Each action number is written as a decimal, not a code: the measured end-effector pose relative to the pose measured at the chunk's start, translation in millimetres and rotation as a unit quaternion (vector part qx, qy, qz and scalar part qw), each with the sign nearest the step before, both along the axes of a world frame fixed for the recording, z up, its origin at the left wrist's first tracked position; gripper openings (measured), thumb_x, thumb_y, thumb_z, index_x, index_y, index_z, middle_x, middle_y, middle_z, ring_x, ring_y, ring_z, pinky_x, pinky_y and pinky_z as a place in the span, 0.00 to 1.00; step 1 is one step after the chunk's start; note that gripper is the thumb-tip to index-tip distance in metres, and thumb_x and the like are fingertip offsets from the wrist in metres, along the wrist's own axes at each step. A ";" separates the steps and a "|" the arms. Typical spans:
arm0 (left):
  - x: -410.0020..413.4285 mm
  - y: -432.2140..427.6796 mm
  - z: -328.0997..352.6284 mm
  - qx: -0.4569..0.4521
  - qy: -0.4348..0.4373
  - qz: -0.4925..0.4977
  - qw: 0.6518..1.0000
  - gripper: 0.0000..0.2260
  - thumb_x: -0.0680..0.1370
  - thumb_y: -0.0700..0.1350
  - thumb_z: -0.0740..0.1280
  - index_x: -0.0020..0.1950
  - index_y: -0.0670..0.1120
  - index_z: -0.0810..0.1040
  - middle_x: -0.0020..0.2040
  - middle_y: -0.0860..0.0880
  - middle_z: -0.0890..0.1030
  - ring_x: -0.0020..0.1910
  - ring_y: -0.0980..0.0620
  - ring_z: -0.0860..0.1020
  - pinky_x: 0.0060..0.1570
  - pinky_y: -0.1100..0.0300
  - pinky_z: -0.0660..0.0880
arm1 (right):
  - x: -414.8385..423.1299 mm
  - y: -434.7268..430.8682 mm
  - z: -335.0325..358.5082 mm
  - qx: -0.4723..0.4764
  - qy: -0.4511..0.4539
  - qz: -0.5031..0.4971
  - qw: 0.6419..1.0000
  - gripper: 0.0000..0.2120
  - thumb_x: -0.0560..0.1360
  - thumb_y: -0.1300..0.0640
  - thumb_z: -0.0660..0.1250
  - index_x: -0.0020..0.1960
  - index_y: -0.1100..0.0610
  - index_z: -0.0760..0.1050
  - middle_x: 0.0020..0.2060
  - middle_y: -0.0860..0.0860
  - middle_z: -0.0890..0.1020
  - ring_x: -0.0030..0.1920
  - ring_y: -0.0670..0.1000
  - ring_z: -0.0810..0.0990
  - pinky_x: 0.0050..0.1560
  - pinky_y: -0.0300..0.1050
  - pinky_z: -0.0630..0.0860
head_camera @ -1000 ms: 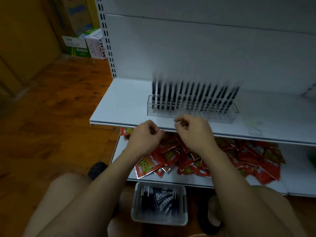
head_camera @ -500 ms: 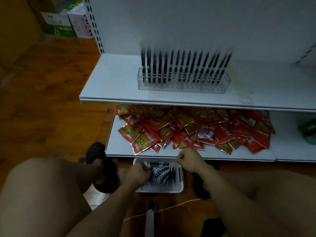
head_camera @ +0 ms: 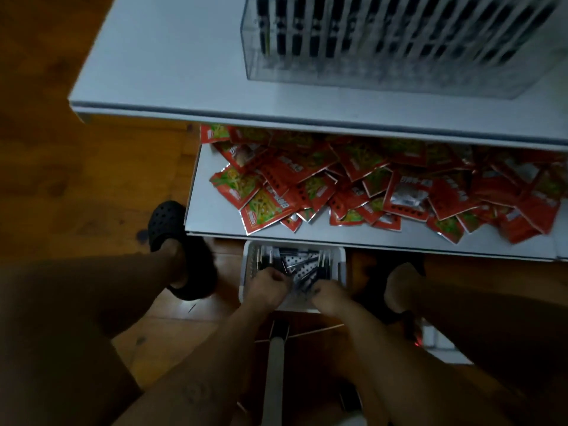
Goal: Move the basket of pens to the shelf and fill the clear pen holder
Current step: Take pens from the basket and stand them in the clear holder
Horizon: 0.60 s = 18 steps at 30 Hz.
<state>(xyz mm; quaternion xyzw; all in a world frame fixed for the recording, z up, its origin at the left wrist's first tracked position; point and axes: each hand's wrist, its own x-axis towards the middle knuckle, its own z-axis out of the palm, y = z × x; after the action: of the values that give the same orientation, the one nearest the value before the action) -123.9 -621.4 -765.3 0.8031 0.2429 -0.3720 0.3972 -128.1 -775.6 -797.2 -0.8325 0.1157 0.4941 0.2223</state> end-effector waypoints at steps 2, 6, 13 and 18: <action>-2.9 -0.1 -18.7 -0.007 0.021 0.022 1.000 0.06 0.77 0.45 0.66 0.41 0.48 0.77 0.40 0.45 0.81 0.44 0.44 0.80 0.45 0.53 0.78 | 7.1 2.2 -11.9 -0.005 0.005 0.009 1.000 0.12 0.76 0.59 0.60 0.58 0.59 0.75 0.55 0.61 0.77 0.46 0.56 0.76 0.49 0.51 0.76; 0.6 3.4 -36.2 -0.028 0.049 0.078 0.995 0.04 0.78 0.43 0.66 0.43 0.48 0.77 0.40 0.48 0.79 0.44 0.49 0.77 0.44 0.57 0.75 | 11.6 8.6 -38.3 -0.025 0.017 0.045 0.999 0.24 0.77 0.57 0.59 0.72 0.58 0.65 0.70 0.61 0.67 0.68 0.62 0.68 0.64 0.49 0.68; 14.7 3.9 -55.3 -0.065 0.050 0.142 0.986 0.04 0.75 0.43 0.69 0.41 0.48 0.79 0.36 0.49 0.79 0.42 0.49 0.77 0.43 0.57 0.72 | 8.0 18.7 -58.3 -0.041 0.044 0.092 0.994 0.20 0.78 0.54 0.57 0.68 0.57 0.69 0.70 0.61 0.66 0.69 0.62 0.65 0.68 0.53 0.63; 13.5 2.9 -45.3 -0.069 0.039 0.147 0.986 0.04 0.76 0.44 0.68 0.40 0.49 0.78 0.40 0.48 0.80 0.46 0.46 0.79 0.46 0.54 0.75 | 7.4 14.6 -40.6 -0.029 -0.068 0.007 0.997 0.10 0.76 0.54 0.63 0.51 0.56 0.81 0.50 0.57 0.82 0.51 0.59 0.80 0.47 0.43 0.74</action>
<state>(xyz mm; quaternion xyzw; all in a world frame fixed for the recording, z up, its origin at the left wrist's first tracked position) -110.4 -618.5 -810.5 0.7141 0.3478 -0.3566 0.4919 -120.7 -761.1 -837.8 -0.8709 0.1093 0.4346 0.2017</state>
